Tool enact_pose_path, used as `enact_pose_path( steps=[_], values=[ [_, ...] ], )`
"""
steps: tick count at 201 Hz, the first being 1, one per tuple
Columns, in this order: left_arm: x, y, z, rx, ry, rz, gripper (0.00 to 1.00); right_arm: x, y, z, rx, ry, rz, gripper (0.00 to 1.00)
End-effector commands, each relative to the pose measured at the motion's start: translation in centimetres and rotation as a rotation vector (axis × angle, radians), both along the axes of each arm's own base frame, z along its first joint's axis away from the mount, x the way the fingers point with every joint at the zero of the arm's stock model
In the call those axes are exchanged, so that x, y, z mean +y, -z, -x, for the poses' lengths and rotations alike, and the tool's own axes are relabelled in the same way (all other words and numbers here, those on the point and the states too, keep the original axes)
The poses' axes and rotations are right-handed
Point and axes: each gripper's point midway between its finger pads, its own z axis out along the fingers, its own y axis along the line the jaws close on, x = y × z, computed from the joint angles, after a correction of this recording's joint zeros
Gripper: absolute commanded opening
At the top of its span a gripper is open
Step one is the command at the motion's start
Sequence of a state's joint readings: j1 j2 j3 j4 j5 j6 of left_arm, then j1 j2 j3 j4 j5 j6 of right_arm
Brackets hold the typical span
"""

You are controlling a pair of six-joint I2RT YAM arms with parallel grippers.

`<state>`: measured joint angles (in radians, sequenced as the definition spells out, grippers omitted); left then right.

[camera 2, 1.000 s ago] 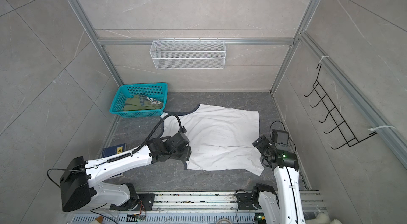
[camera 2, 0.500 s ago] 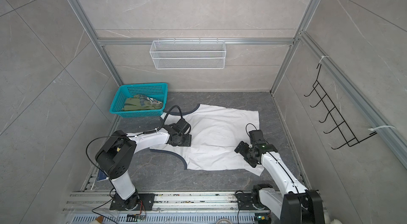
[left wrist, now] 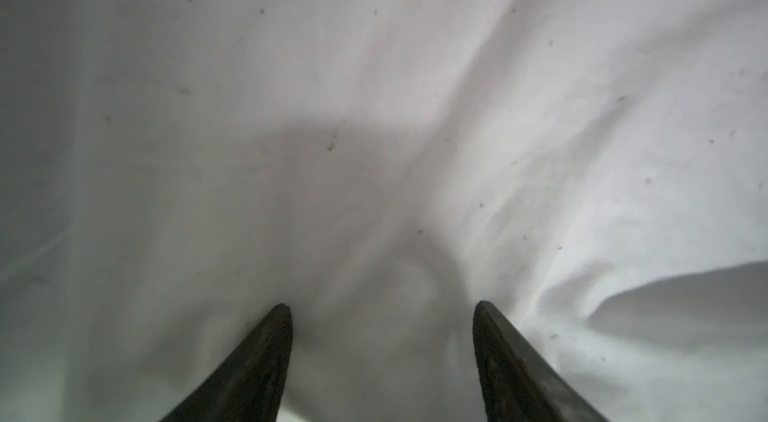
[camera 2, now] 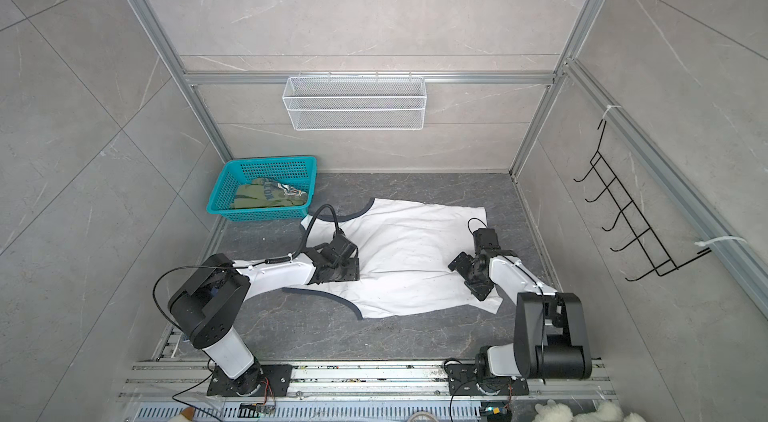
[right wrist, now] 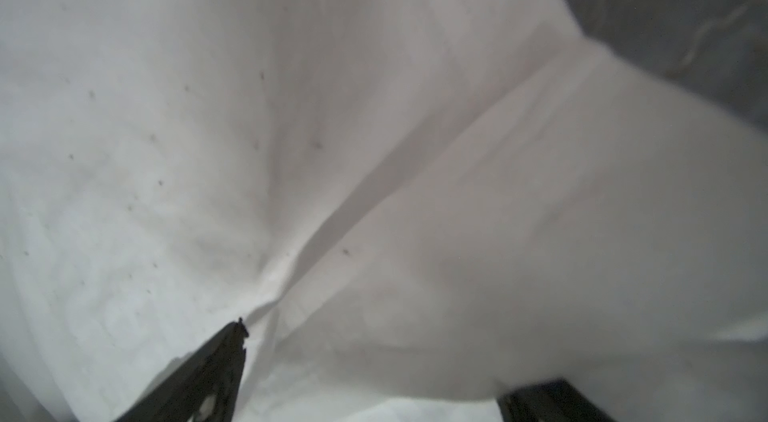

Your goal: Fold and stack the tank tops

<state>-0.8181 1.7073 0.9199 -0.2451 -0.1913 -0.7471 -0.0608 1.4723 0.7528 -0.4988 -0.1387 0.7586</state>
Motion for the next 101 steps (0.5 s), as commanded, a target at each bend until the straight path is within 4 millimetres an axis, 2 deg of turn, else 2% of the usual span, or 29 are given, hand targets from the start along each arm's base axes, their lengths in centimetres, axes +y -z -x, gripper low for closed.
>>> enact_pose_path(
  steps=[1, 17, 31, 47, 61, 80, 101],
  values=[
    [-1.6, 2.2, 4.1, 0.121, -0.010, -0.015, 0.72, -2.6, 1.7, -1.6, 0.028, -0.021, 0.111, 0.94],
    [-4.3, 1.8, 4.2, 0.127, 0.033, 0.024, 0.73, -3.3, 1.4, -3.4, 0.028, -0.020, 0.119, 0.94],
    [-5.8, 1.1, 3.6, 0.125, 0.054, 0.049, 0.73, -3.8, 1.2, -4.6, 0.021, -0.009, 0.122, 0.94],
    [-6.5, -0.8, 1.6, 0.070, 0.079, 0.040, 0.73, -3.8, 0.6, -5.3, 0.016, -0.011, 0.113, 0.94],
    [-7.6, -2.7, -0.5, 0.029, 0.129, 0.047, 0.74, -3.6, -0.3, -4.9, 0.008, -0.016, 0.106, 0.94],
    [-9.2, -4.8, -4.0, -0.027, 0.180, 0.064, 0.74, -3.6, -1.5, -3.3, -0.012, -0.014, 0.120, 0.95],
    [-10.3, -5.0, -8.0, -0.036, 0.188, 0.093, 0.74, -2.9, -2.0, -1.4, -0.036, -0.019, 0.096, 0.95]
  ],
)
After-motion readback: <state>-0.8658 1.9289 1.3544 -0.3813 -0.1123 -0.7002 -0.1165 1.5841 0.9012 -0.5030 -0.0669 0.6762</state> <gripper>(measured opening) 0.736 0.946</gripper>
